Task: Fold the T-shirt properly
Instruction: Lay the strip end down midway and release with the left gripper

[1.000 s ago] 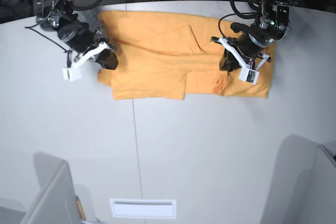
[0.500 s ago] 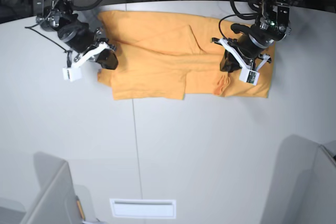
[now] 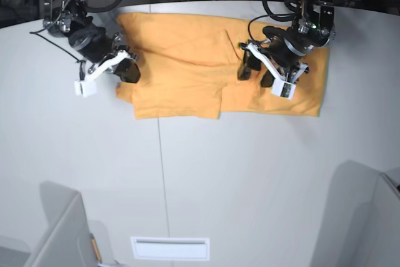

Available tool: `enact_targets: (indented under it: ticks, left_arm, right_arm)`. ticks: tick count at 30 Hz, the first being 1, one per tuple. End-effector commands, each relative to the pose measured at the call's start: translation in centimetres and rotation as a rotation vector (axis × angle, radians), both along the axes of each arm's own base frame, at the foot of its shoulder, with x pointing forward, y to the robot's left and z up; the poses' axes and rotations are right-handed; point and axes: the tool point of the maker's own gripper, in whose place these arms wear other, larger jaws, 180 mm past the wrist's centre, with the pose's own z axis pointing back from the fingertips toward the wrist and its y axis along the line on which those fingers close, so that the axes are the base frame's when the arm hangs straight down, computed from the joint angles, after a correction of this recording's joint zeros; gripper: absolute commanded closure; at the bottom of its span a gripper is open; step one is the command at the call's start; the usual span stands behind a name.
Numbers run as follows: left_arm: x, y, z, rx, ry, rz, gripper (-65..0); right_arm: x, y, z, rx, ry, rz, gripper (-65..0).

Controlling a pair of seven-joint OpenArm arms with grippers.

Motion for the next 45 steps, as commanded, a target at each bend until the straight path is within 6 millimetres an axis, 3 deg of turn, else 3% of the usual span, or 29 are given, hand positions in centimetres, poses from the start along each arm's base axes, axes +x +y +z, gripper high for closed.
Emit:
enact_targets:
  ticks: [1,5,11,15,16,18,22,26,30,36,40,42,45]
  left_arm:
    - [0.2,-1.2,0.8,-0.03,-0.03,-0.027,-41.0]
    - [-0.6,-3.4,0.7,-0.055,-0.018,-0.085,-49.2]
    - [-0.6,-3.7,1.5,-0.126,-0.017,-0.081,-49.5]
    - [0.9,2.1,2.5,-0.101,-0.047,0.044,-49.0]
    - [1.1,4.3,2.7,-0.083,-0.055,0.099,-46.9]
    - [1.1,9.0,3.3,-0.032,-0.076,0.216,-37.0]
    - [0.8,17.0,5.1,0.062,-0.132,0.411,-1.3]
    - [-0.5,23.0,5.2,0.123,-0.121,0.551,0.0]
    - [-1.7,26.2,3.0,0.159,-0.04,0.586,0.0]
    - [-2.8,27.3,1.0,0.151,0.023,0.622,0.0]
    - [-2.7,26.8,0.8,0.145,0.023,0.612,0.0]
    - [-2.4,25.2,0.0,0.135,0.046,0.563,0.0]
    - [-1.6,22.9,-0.8,0.111,0.029,0.508,0.0]
  right_arm:
    - [0.6,-0.1,1.0,0.012,-0.039,-0.007,0.0]
    - [0.9,-1.2,1.1,0.0,-0.044,-0.038,0.0]
    - [0.9,-3.1,1.1,-0.023,-0.032,-0.076,0.0]
    - [0.3,-3.2,0.4,-0.032,0.044,-0.027,-36.0]
    - [0.2,-3.3,0.3,-0.037,0.054,-0.023,-42.5]
    - [0.1,-3.8,-0.2,-0.033,0.077,-0.033,-48.5]
    - [0.0,-4.4,-2.6,-0.013,0.151,-0.052,-48.8]
    - [-0.7,-4.6,-5.0,0.007,0.225,-0.065,-48.8]
    - [-1.4,-3.2,-5.8,0.016,0.256,-0.024,-48.8]
    - [-2.6,0.1,-6.8,0.049,0.295,0.057,-48.6]
    - [-2.8,-0.2,-7.8,0.067,0.321,0.014,-48.2]
    - [-2.7,-0.7,-8.0,0.064,0.323,0.0,-42.3]
    - [-2.6,-0.7,-8.0,0.064,0.321,0.001,-27.6]
